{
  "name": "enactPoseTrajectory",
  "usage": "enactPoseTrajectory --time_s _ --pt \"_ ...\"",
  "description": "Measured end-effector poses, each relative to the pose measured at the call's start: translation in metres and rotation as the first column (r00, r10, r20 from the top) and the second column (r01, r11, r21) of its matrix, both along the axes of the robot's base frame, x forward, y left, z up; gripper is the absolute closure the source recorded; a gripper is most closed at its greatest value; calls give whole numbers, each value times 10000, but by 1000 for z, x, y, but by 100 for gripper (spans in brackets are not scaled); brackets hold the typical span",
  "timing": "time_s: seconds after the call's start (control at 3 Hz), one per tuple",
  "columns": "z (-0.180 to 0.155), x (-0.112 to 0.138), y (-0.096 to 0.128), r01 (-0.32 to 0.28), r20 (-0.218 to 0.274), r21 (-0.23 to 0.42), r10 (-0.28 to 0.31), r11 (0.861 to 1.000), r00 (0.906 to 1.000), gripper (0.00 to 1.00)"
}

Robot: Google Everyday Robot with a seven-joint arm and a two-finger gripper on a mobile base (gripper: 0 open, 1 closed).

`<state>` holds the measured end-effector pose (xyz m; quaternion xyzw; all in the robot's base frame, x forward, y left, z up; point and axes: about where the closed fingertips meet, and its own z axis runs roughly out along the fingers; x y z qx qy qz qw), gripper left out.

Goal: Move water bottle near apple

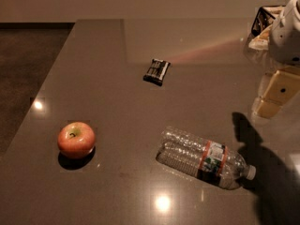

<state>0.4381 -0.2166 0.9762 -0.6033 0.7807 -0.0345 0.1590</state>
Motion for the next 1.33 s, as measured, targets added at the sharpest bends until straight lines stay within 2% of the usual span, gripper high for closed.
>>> enactPoseTrajectory --time_s 0.33,0.67,1.33 --pt "0 0 0 2 -1 4 -2 10000 10000 0" --pt "-6 -10 9 320 -134 544 -313 9980 9994 0" --pt "-34 -79 59 116 -544 1872 -14 9823 9985 0"
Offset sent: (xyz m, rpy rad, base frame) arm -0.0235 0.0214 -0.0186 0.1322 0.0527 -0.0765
